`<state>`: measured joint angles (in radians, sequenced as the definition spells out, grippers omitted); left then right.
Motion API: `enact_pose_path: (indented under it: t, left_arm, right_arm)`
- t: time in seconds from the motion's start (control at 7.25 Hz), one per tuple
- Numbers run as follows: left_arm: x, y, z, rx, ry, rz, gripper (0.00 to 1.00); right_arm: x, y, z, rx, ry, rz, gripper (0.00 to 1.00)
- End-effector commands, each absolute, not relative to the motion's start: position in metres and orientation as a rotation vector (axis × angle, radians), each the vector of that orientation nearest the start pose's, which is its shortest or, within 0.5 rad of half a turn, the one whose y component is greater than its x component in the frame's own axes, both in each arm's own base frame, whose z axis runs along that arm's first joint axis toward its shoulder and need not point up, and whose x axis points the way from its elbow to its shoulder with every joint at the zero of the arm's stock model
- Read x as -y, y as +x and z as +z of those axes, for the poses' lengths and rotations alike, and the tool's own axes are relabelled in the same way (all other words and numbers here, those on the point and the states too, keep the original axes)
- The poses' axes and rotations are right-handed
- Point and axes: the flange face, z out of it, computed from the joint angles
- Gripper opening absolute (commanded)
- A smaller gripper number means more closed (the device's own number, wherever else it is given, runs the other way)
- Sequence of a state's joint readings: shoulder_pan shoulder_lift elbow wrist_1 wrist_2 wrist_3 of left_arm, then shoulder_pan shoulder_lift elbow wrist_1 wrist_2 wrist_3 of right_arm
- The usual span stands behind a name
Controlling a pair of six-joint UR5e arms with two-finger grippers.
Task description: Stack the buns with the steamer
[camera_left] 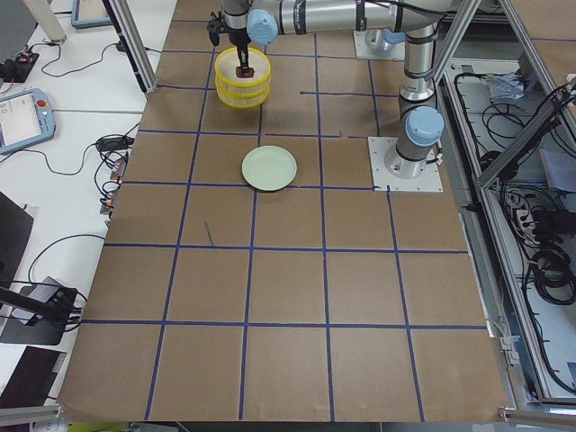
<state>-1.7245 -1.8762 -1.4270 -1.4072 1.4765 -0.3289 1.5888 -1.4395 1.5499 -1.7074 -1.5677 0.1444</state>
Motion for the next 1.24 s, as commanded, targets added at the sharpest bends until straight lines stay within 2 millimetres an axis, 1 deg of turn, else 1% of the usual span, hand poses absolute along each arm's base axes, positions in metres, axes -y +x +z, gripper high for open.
enact_pose_path:
  t: [0.0,0.14,0.28,0.41,0.55,0.69,0.83,0.97,1.1]
  left_arm:
    - [0.561,-0.311,0.393,-3.263,-0.35,0.073,0.01]
    - [0.562,-0.332,0.376,-3.286,-0.374,0.045,0.04]
    - [0.571,-0.348,0.352,-3.296,-0.344,0.006,0.09]
    - [0.588,-0.354,0.335,-3.314,-0.339,-0.067,0.09]
    - [0.6,-0.358,0.323,-3.326,-0.335,-0.138,0.12]
    - [0.602,-0.358,0.313,-3.327,-0.33,-0.156,0.41]
    - [0.602,-0.358,0.314,-3.333,-0.31,-0.179,0.88]
    - [0.604,-0.358,0.324,-3.338,-0.306,-0.209,0.94]
    - [0.604,-0.356,0.335,-3.342,-0.307,-0.234,0.96]
  right_arm:
    - [0.522,0.124,0.472,-3.132,0.168,-0.002,1.0]
    - [0.511,0.125,0.485,-3.116,0.167,-0.032,1.0]
    - [0.508,0.128,0.492,-3.065,0.17,-0.048,1.0]
    - [0.507,0.129,0.492,-3.064,0.168,-0.048,1.0]
    - [0.507,0.128,0.492,-3.068,0.168,-0.048,1.0]
    - [0.507,0.129,0.492,-3.067,0.168,-0.048,1.0]
    - [0.508,0.129,0.493,-3.066,0.168,-0.051,1.0]
    - [0.507,0.129,0.492,-3.067,0.168,-0.048,1.0]
    - [0.507,0.129,0.492,-3.067,0.168,-0.048,1.0]
